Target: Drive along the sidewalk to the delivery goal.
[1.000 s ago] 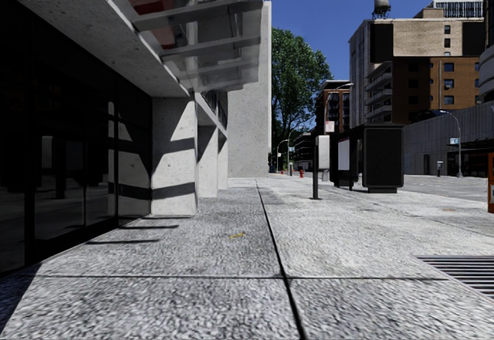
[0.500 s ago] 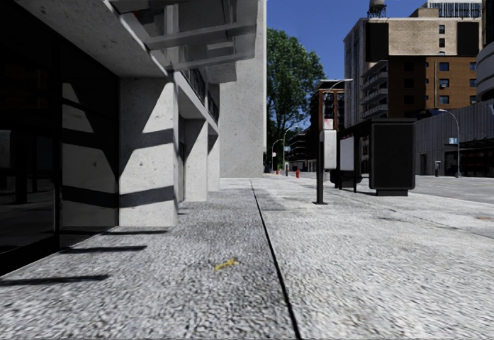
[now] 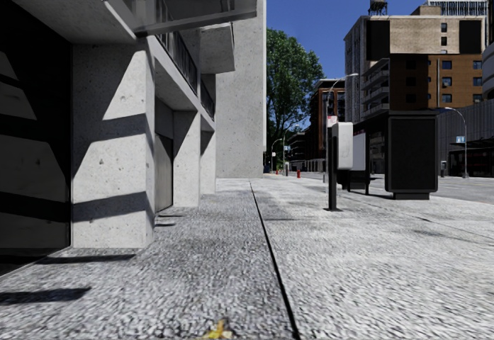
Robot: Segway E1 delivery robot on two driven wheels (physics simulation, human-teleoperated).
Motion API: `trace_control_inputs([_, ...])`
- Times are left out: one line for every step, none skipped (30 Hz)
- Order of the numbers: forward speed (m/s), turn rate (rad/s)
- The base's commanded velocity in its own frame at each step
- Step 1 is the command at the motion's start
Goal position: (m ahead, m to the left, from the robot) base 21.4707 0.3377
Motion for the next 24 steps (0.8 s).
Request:
trace_control_inputs([2.0, 0.0])
trace_control_inputs([2.0, 0.0])
trace_control_inputs([2.0, 0.0])
trace_control_inputs([2.0, 0.0])
trace_control_inputs([2.0, 0.0])
trace_control_inputs([2.0, 0.0])
trace_control_inputs([2.0, 0.0])
trace_control_inputs([2.0, 0.0])
trace_control_inputs([2.0, 0.0])
trace_control_inputs([2.0, 0.0])
trace_control_inputs([2.0, 0.0])
trace_control_inputs([2.0, 0.0])
trace_control_inputs([2.0, 0.0])
trace_control_inputs([2.0, 0.0])
trace_control_inputs([2.0, 0.0])
trace_control_inputs([2.0, 0.0])
trace_control_inputs([2.0, 0.0])
trace_control_inputs([2.0, 0.0])
trace_control_inputs([2.0, 0.0])
trace_control_inputs([2.0, 0.0])
trace_control_inputs([2.0, 0.0])
trace_control_inputs([2.0, 0.0])
trace_control_inputs([2.0, 0.0])
trace_control_inputs([2.0, 0.0])
